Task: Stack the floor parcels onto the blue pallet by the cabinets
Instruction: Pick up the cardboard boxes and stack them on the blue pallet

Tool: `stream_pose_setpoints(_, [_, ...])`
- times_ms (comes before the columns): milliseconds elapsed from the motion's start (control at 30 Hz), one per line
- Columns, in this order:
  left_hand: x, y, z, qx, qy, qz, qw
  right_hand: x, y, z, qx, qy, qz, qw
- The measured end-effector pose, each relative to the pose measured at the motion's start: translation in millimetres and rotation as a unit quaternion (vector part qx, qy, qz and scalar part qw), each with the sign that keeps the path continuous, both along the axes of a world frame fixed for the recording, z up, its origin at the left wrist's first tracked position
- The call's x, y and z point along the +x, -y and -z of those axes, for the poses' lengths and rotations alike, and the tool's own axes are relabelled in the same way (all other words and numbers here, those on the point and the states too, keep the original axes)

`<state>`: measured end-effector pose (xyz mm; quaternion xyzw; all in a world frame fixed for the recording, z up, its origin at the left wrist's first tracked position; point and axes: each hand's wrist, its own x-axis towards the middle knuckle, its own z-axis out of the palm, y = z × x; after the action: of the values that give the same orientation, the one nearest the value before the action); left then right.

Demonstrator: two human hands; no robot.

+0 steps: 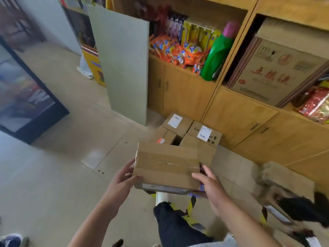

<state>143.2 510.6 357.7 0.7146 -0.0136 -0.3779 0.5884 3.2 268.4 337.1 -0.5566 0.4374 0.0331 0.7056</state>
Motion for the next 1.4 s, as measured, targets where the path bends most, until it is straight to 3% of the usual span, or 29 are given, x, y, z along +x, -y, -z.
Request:
stream_pose_setpoints(333, [201.9,112.3,18.8,0.058,0.006,0.045,0.997,172.2,73.1,25.8,0.027,-0.024,0.079,0.996])
stream_pose_setpoints(500, [281.4,160.5,33.0,0.075,-0.031,0.081,0.993,249.1,102.6,25.6,0.03,-0.047,0.12,0.991])
stream_pose_setpoints(900, [472.5,291.3,159.6,0.175,-0.129,0.234,0.948,401.5,164.5,114.1,0.074,-0.176,0.28,0.941])
stream_pose_setpoints(1067, [508.4,345.8,230.2,0.194,-0.188,0.281,0.921,453.1,196.4,180.4,0.083,-0.215,0.329,0.915])
stream_pose_setpoints(1200, [526.3,386.3,302.8,0.23,-0.198,0.29,0.907,481.4,229.5,249.6,0.154,-0.204,0.35,0.901])
stream_pose_setpoints(1400, [557.8,453.0,413.9,0.244,-0.172,0.29,0.909,508.9,303.1,366.4,0.105,-0.22,0.317,0.917])
